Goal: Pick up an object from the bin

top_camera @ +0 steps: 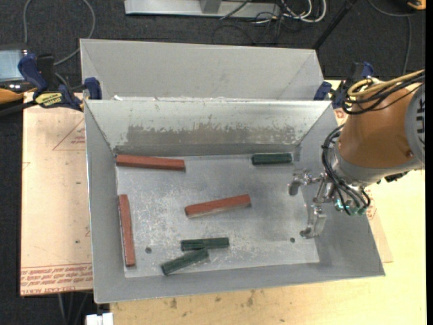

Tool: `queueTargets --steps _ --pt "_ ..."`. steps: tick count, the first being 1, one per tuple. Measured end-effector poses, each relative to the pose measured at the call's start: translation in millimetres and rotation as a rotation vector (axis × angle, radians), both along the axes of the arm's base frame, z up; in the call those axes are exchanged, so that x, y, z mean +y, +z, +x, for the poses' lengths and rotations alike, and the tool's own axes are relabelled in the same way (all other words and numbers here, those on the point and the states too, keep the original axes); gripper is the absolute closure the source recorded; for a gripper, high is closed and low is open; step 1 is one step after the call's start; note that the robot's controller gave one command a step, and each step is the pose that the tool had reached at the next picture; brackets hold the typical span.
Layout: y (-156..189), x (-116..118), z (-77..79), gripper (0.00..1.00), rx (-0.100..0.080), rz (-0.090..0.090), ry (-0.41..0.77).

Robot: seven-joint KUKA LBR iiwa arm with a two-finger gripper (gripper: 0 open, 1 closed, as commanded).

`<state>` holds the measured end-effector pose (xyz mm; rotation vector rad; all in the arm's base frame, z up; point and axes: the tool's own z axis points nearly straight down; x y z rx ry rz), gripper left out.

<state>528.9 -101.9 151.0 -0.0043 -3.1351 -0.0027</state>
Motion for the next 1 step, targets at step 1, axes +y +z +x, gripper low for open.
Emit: queueTargets --steps 1 --pt "-85.3 39.9 -21.8 0.00 0.000 0.002 -0.041"
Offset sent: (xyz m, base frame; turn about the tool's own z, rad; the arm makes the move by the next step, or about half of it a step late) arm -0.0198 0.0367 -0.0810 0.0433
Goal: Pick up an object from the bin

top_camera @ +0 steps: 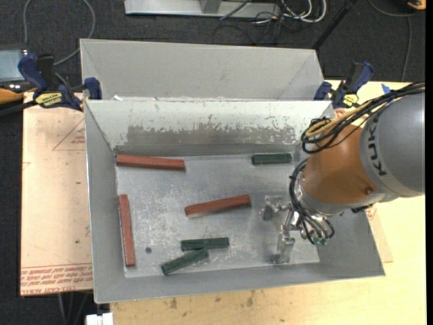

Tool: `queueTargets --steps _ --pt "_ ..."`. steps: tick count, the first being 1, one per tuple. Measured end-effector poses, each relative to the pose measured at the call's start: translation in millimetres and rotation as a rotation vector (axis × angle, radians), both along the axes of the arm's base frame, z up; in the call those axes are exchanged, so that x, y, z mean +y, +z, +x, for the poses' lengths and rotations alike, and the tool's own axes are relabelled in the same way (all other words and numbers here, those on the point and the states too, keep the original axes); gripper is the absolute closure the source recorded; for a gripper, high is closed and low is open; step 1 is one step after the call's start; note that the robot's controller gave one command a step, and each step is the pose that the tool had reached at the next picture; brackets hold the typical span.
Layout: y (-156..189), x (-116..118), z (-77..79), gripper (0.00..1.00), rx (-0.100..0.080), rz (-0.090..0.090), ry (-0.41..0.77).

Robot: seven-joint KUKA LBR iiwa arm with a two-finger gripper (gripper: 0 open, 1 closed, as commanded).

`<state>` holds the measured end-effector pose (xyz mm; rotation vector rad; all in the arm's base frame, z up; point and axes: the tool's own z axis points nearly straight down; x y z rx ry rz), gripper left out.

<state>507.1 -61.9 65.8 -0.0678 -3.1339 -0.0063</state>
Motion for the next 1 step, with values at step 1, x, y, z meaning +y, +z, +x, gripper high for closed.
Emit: queueTargets --steps 1 --pt "10.3 165.2 2.1 0.00 -0.008 0.000 -0.139"
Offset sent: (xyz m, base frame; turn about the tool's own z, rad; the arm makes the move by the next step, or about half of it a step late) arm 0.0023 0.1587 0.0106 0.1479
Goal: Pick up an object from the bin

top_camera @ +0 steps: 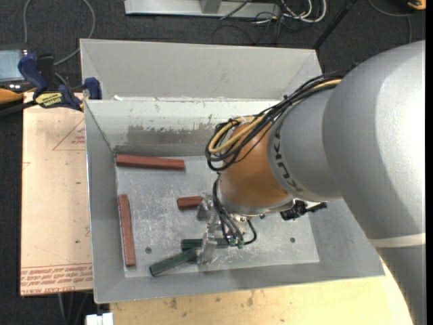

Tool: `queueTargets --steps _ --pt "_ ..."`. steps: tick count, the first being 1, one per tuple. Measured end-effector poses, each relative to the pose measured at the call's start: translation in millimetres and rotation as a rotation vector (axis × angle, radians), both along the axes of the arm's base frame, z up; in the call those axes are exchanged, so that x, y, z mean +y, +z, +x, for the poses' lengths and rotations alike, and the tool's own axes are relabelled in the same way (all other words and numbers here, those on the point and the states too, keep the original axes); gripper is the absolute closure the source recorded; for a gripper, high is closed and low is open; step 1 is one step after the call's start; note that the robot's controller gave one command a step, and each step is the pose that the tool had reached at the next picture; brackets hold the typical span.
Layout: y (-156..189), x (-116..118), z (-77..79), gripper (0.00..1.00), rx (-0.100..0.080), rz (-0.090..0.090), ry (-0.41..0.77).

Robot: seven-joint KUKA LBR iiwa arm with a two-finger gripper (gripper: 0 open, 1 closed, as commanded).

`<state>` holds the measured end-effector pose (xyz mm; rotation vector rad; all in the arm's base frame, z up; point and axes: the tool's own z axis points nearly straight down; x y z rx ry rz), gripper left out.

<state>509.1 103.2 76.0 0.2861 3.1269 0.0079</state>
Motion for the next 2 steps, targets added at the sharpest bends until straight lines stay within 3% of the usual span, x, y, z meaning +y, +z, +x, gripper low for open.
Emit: queueTargets --steps 1,2 --pt "-0.1 -5.8 0.4 1.00 0.001 -0.004 -0.006" --pt "132.2 -37.8 19.1 1.00 -0.009 -0.004 -0.007"
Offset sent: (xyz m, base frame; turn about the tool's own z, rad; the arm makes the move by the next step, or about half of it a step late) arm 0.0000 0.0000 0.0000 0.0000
